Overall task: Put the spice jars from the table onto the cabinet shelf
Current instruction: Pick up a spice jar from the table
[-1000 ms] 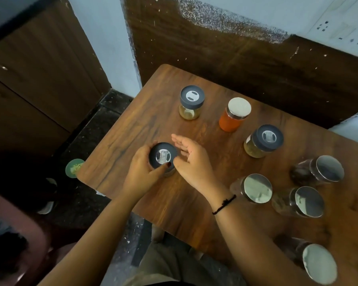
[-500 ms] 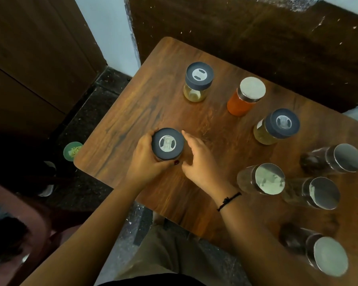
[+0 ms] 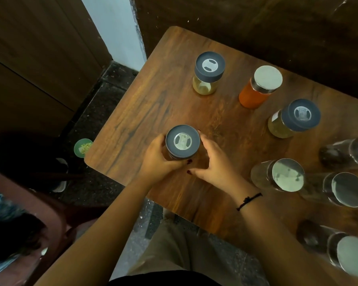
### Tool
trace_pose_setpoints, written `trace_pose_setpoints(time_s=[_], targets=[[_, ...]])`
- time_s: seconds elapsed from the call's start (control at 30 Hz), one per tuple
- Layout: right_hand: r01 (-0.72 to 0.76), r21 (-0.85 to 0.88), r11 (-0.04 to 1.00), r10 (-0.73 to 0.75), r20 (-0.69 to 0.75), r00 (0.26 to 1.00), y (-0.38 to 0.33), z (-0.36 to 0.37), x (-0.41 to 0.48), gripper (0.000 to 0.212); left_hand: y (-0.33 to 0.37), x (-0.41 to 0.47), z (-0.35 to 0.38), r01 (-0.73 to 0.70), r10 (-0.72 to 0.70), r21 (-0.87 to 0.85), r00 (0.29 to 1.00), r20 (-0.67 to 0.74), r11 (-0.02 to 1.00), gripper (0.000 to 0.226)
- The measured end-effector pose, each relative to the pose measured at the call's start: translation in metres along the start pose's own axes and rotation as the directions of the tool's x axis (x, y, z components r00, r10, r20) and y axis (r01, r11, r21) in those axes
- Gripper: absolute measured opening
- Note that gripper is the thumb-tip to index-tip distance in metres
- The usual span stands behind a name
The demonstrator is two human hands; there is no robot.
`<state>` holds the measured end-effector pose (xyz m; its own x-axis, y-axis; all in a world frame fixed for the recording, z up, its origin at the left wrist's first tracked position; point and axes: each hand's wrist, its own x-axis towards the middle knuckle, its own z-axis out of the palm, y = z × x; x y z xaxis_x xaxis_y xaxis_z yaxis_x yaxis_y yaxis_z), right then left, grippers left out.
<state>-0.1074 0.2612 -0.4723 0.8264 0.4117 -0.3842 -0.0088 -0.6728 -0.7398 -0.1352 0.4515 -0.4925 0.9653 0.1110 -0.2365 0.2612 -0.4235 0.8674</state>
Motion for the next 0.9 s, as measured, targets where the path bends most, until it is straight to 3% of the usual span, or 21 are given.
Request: trace_pose_setpoints(time_s=[0.2,0.47,0.9], targets=[[0.026,0.161,0.987,-0.024,-0.016,1.0,0.005,-0.01,-0.004,0.108,0.01,0.0,-0.005,0.055,-0.038,-0.17,0.994,0.101,0.984,0.076],[0.142,0.503,0.853,-0.054,-0.185,0.981,-0.007,-0.038,-0.017,0.078,0.056,0.008,-0.017,0.037,0.023,-0.345,0.986,0.166,0.938,0.064],[0.355,0.591,0.725,-0.106,-0.413,0.905,-0.033,-0.088,-0.04,0.082,0.138,0.013,-0.022,-0.11,0.203,-0.488,0.969,0.143,0.866,0.059]])
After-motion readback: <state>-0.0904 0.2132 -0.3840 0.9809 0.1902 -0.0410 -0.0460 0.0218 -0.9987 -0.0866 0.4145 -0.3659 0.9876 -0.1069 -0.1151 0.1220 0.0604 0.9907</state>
